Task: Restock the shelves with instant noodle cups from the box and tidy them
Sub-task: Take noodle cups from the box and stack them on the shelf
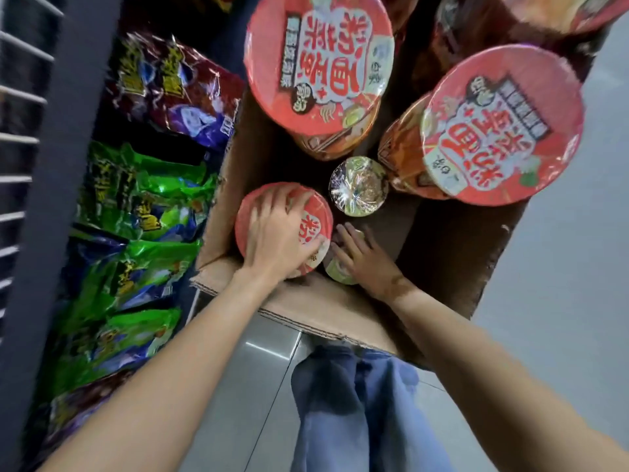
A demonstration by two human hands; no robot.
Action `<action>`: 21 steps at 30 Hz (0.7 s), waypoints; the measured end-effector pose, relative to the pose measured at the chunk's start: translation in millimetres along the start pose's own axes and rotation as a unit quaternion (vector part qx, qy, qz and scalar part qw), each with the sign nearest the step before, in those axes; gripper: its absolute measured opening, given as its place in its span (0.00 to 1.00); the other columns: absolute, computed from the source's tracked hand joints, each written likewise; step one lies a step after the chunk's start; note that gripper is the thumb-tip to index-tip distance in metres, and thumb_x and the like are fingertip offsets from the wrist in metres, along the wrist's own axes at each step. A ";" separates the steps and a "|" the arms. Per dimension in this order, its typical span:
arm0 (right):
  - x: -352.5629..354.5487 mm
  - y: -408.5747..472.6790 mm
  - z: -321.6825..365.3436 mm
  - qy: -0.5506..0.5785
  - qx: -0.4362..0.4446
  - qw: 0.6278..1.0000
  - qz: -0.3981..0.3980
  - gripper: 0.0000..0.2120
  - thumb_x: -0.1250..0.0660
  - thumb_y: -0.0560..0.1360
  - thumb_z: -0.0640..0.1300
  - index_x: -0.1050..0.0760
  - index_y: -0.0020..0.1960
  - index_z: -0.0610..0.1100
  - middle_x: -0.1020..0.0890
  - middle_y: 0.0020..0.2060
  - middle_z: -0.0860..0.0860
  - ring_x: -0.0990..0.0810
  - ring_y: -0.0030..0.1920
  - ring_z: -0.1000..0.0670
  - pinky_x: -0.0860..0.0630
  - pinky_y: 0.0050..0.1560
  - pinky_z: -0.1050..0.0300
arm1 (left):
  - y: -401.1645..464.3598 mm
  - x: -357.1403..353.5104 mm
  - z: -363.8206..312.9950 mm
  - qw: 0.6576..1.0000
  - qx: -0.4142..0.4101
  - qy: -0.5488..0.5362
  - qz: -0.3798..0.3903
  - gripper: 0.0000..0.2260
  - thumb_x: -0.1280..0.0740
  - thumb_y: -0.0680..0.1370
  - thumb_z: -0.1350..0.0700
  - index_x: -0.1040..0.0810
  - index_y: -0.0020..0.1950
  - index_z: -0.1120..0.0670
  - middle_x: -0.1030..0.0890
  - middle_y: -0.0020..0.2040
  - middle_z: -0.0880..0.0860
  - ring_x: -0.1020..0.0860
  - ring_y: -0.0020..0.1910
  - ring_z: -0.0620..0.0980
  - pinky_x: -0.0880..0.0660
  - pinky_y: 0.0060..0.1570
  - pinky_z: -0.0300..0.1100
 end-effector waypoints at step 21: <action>-22.3 -42.2 -73.7 0.265 -0.305 0.915 0.006 0.50 0.26 0.67 0.51 0.56 0.77 0.48 0.45 0.72 0.40 0.40 0.68 0.32 0.38 0.66 0.44 | 93.3 -113.7 -79.9 0.982 0.028 0.122 0.144 0.46 0.28 0.71 0.54 0.58 0.77 0.51 0.55 0.77 0.62 0.51 0.74 0.69 0.52 0.71 0.61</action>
Point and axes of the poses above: each hand's wrist, its own y-axis towards the middle knuckle, its own x-axis out of the back of the hand, z = x × y, the point moved 8 cm from there along y, towards the middle knuckle
